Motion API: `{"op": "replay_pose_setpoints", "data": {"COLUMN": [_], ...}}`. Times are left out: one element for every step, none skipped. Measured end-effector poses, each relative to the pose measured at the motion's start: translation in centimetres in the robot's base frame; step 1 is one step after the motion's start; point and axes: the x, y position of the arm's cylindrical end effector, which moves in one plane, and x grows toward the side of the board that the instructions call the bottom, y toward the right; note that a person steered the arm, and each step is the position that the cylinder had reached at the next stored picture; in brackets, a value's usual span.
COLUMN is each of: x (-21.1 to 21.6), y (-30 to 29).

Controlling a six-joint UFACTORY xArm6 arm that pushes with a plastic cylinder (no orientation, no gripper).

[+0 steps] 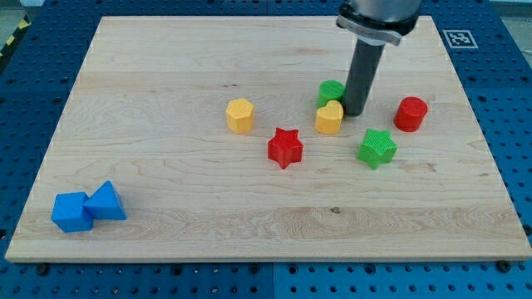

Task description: Nudge the green star up a bit

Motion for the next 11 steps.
{"op": "replay_pose_setpoints", "data": {"x": [0.8,2.0,2.0,2.2,5.0,7.9,11.7,12.7,12.2,9.2,6.8], "y": [2.3,8.2,12.0,12.0,11.8,11.8,7.5,4.7,4.2,0.8,-2.6]}}
